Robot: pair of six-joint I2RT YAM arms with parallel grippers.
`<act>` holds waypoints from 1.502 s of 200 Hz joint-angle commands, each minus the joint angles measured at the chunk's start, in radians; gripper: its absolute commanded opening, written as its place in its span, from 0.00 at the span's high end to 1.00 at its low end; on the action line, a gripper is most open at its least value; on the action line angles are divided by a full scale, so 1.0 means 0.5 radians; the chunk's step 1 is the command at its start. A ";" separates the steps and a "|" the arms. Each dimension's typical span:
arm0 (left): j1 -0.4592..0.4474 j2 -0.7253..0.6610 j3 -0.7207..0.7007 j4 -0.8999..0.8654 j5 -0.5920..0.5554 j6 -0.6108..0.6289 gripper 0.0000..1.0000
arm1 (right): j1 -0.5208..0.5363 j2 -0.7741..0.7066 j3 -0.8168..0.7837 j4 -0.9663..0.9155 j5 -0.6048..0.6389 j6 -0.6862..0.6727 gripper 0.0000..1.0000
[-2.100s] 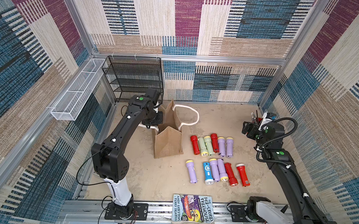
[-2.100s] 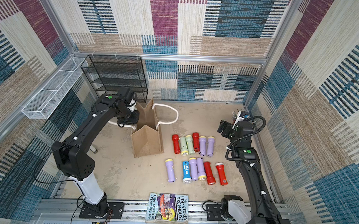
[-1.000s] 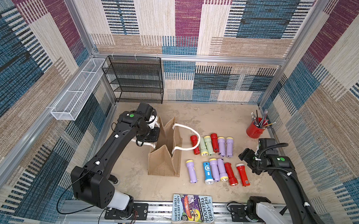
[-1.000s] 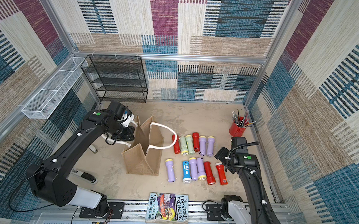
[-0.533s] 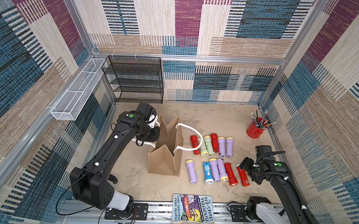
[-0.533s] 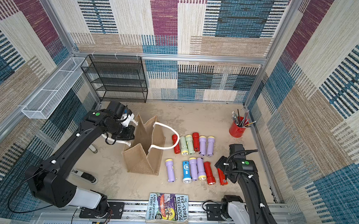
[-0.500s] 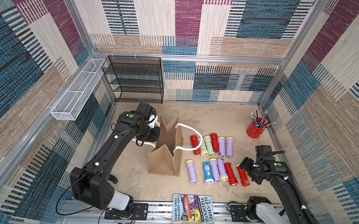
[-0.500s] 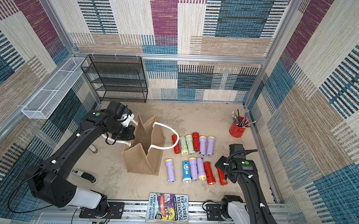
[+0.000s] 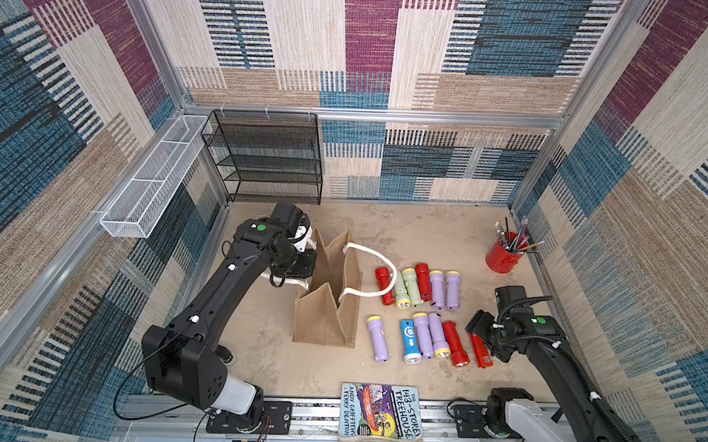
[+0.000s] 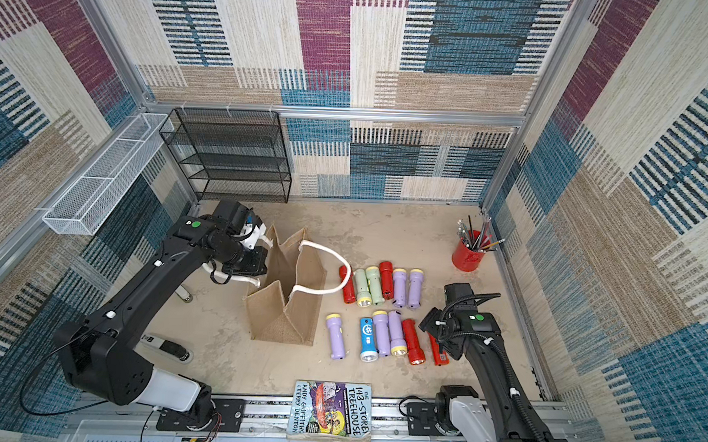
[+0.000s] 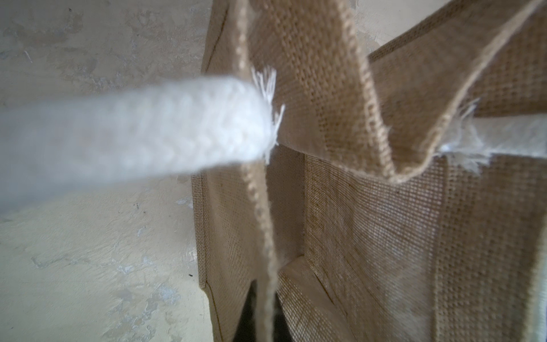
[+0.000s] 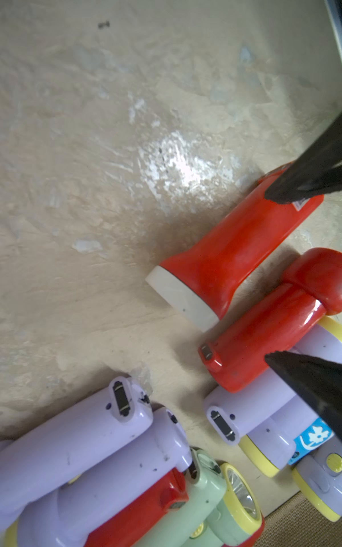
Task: Put the flashlights into the tote bags
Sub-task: Pick up the flashlight from the center of the board.
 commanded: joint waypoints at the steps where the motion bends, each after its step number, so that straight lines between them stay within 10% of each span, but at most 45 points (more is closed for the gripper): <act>1: 0.001 0.009 0.024 0.014 0.036 0.051 0.96 | 0.009 0.058 -0.046 0.126 -0.005 0.048 0.19; 99: 0.001 -0.005 -0.011 0.014 0.070 0.065 0.95 | 0.163 0.105 -0.153 0.223 0.059 0.189 0.10; 300: 0.003 -0.030 -0.095 0.109 0.154 0.062 0.96 | 0.294 0.354 -0.196 0.319 0.173 0.295 0.43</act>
